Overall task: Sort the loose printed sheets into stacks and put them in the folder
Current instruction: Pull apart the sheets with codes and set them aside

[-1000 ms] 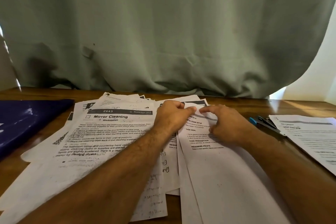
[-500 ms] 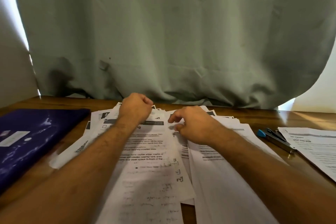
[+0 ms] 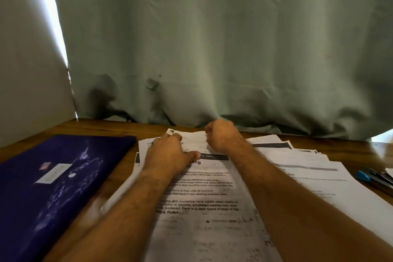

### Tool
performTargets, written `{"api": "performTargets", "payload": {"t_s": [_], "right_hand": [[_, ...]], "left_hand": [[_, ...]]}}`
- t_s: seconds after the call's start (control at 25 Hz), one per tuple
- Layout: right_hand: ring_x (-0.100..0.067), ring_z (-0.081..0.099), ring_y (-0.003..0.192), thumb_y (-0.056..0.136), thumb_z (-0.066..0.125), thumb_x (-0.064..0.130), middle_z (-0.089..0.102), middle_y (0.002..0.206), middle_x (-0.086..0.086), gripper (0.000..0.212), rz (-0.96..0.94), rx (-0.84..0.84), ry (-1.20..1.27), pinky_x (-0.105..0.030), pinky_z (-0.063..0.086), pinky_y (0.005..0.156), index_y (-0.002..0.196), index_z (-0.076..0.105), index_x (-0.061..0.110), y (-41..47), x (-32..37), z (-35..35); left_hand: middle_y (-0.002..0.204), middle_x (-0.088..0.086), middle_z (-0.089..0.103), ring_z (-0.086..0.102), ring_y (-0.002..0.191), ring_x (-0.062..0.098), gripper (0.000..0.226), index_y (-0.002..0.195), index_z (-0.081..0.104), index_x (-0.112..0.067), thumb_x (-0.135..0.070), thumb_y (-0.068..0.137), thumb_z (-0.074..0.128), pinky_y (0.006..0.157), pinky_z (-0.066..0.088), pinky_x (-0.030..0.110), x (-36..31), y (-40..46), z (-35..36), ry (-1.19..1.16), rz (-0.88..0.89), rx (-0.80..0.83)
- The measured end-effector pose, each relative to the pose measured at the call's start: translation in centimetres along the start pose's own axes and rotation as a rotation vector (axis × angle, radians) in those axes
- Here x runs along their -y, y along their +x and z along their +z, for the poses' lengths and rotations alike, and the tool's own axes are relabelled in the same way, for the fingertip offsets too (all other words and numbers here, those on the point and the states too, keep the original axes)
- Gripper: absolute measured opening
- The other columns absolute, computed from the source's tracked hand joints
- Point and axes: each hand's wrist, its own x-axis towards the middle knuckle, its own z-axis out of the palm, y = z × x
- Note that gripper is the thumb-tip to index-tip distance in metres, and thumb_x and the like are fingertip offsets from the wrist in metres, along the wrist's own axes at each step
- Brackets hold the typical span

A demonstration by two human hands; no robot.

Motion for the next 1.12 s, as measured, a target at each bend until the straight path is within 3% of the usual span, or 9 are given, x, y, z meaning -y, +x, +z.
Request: {"api": "performTargets", "payload": {"t_s": [0.12,0.32,0.44,0.56,0.68,0.76,0.88,1.0,1.12], "right_hand": [[-0.023,0.056,0.106,0.095,0.059,0.029,0.061,0.121,-0.006,0.032,0.015,0.024,-0.081,-0.04,0.048,0.097,0.126,0.061,0.022,1.0,0.0,1.1],[-0.022,0.059,0.104,0.093,0.063,0.028,0.064,0.116,-0.004,0.029,0.034,0.01,-0.052,-0.04,0.05,0.095,0.121,0.063,0.02,2.3,-0.2,2.2],[-0.019,0.061,0.098,0.091,0.065,0.027,0.068,0.106,-0.001,0.012,0.021,-0.005,0.013,-0.042,0.052,0.094,0.103,0.07,0.024,2.4,-0.4,2.0],[-0.016,0.055,0.098,0.094,0.06,0.028,0.067,0.1,0.002,0.007,-0.035,-0.199,0.055,-0.039,0.048,0.093,0.089,0.066,0.029,2.1,-0.7,0.8],[-0.02,0.046,0.105,0.096,0.057,0.033,0.066,0.097,0.001,0.014,-0.139,-0.435,-0.21,-0.038,0.035,0.09,0.101,0.069,0.029,1.8,-0.6,-0.8],[-0.021,0.052,0.093,0.096,0.056,0.029,0.068,0.096,-0.002,0.017,-0.178,-0.437,-0.297,-0.036,0.041,0.083,0.105,0.07,0.025,1.6,0.1,-1.8],[-0.019,0.049,0.072,0.094,0.059,0.021,0.067,0.096,-0.004,0.015,-0.171,-0.415,-0.132,-0.03,0.042,0.068,0.107,0.067,0.02,1.3,1.4,-3.2],[-0.019,0.048,0.072,0.087,0.06,0.014,0.063,0.09,-0.003,0.015,-0.218,-0.479,0.038,-0.027,0.04,0.068,0.101,0.063,0.018,1.0,2.2,-5.4],[-0.018,0.056,0.078,0.088,0.058,0.013,0.063,0.091,-0.002,0.012,-0.319,-0.549,0.147,-0.031,0.051,0.074,0.098,0.063,0.016,0.3,2.9,-8.5]], "left_hand": [[0.147,0.003,0.05,0.045,0.134,0.027,0.089,0.145,0.047,-0.023,-0.073,0.075,0.068,0.107,0.042,0.044,0.4,0.6,0.7,0.074,0.011,0.001],[0.158,0.004,0.036,0.031,0.144,0.028,0.091,0.153,0.036,-0.02,-0.07,0.082,0.063,0.116,0.032,0.045,0.6,0.5,1.8,0.027,0.017,-0.003],[0.161,0.004,0.03,0.027,0.147,0.027,0.093,0.155,0.031,-0.018,-0.068,0.084,0.062,0.119,0.029,0.044,0.4,0.5,1.8,0.02,0.019,-0.042],[0.162,0.005,0.027,0.024,0.148,0.028,0.098,0.157,0.024,-0.017,-0.068,0.083,0.064,0.121,0.027,0.044,0.5,0.3,1.9,-0.007,0.019,-0.078],[0.166,0.006,0.015,0.014,0.153,0.03,0.105,0.159,0.013,-0.017,-0.068,0.083,0.064,0.125,0.019,0.047,0.6,0.2,2.0,-0.012,-0.002,-0.08],[0.167,0.006,0.013,0.012,0.153,0.03,0.107,0.16,0.012,-0.016,-0.068,0.082,0.065,0.125,0.017,0.047,0.7,0.2,2.0,-0.012,-0.009,-0.058],[0.168,0.006,0.012,0.013,0.153,0.031,0.111,0.16,0.007,-0.015,-0.067,0.081,0.067,0.125,0.018,0.048,0.7,0.2,2.0,-0.064,-0.032,-0.06],[0.169,0.007,-0.001,0.005,0.155,0.031,0.119,0.159,-0.006,-0.016,-0.065,0.08,0.07,0.126,0.014,0.046,0.5,0.0,1.6,-0.153,-0.052,-0.135],[0.168,0.009,-0.008,-0.001,0.155,0.031,0.127,0.157,-0.015,-0.017,-0.064,0.078,0.072,0.124,0.007,0.045,0.4,-0.3,1.1,-0.214,-0.02,-0.258]]}}
